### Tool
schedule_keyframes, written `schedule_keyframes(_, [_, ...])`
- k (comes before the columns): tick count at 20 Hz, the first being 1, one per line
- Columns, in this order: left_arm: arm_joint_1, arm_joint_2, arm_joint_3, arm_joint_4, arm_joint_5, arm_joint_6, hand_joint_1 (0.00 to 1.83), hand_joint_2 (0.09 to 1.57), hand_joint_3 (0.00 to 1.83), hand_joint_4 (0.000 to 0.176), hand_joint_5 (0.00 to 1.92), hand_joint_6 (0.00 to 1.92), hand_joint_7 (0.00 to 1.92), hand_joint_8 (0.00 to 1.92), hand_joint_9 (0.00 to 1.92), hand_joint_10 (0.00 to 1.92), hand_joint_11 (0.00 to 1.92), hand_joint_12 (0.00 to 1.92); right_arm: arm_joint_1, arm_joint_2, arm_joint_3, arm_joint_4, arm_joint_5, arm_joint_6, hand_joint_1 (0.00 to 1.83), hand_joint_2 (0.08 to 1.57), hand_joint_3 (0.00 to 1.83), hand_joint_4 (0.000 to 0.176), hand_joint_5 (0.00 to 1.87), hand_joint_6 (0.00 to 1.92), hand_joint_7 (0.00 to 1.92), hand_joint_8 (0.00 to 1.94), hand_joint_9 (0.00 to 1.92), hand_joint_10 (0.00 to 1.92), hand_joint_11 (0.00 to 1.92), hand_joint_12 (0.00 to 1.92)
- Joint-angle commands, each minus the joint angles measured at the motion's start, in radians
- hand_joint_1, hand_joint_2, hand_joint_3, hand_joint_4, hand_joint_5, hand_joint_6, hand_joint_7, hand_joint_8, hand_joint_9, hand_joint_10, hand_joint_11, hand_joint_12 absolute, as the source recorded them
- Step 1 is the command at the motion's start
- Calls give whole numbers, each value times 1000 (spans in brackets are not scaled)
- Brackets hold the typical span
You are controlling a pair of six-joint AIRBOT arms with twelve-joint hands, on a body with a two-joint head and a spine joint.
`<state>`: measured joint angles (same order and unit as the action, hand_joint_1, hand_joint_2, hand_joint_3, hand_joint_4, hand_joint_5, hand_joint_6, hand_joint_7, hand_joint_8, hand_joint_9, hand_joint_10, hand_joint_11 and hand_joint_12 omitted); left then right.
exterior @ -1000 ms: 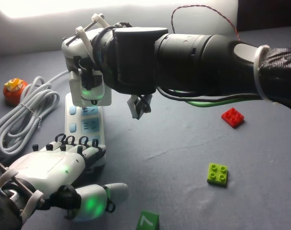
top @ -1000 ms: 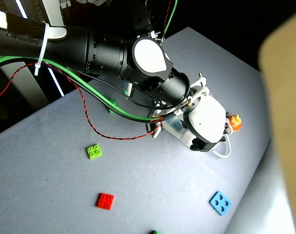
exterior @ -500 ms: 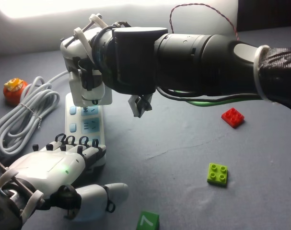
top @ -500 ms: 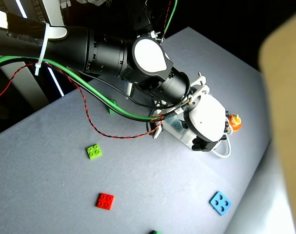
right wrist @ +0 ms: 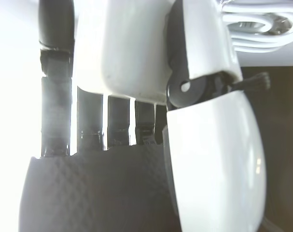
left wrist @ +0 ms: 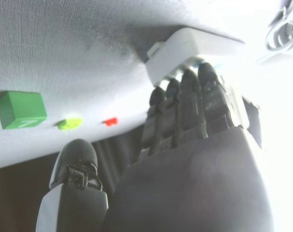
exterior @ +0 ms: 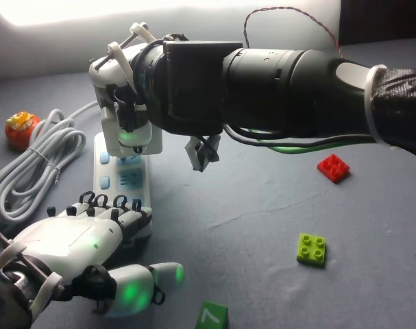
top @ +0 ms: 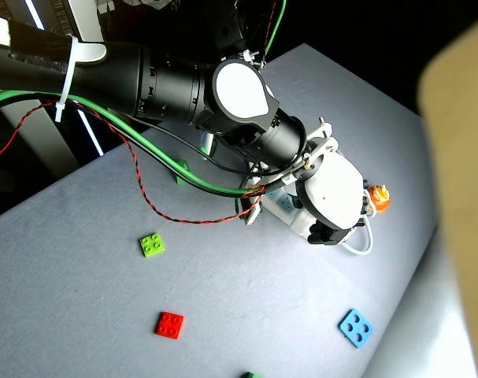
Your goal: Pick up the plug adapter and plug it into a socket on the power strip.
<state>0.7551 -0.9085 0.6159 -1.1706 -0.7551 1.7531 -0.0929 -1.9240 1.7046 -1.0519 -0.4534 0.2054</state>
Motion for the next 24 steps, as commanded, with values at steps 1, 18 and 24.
schedule_keyframes(1, [4,-8,-2,-5,23,-7,0,1227,0,0,163,1,194,2,161,2,0,284,6,4,-4,-19,20,-4,1389,1071,0,0,938,876,1048,892,1110,905,971,792])
schedule_keyframes(18, [5,-8,-2,-5,34,-7,0,1226,0,0,169,3,192,4,161,5,0,295,-38,-43,-3,-18,2,-56,1393,1053,0,0,993,818,1096,811,1131,851,979,750])
schedule_keyframes(24, [3,-8,-3,-5,34,-7,0,1231,0,0,181,5,195,2,149,1,0,265,-45,-49,-4,-18,17,-70,1393,1049,1,0,1015,803,1113,784,1118,858,965,755])
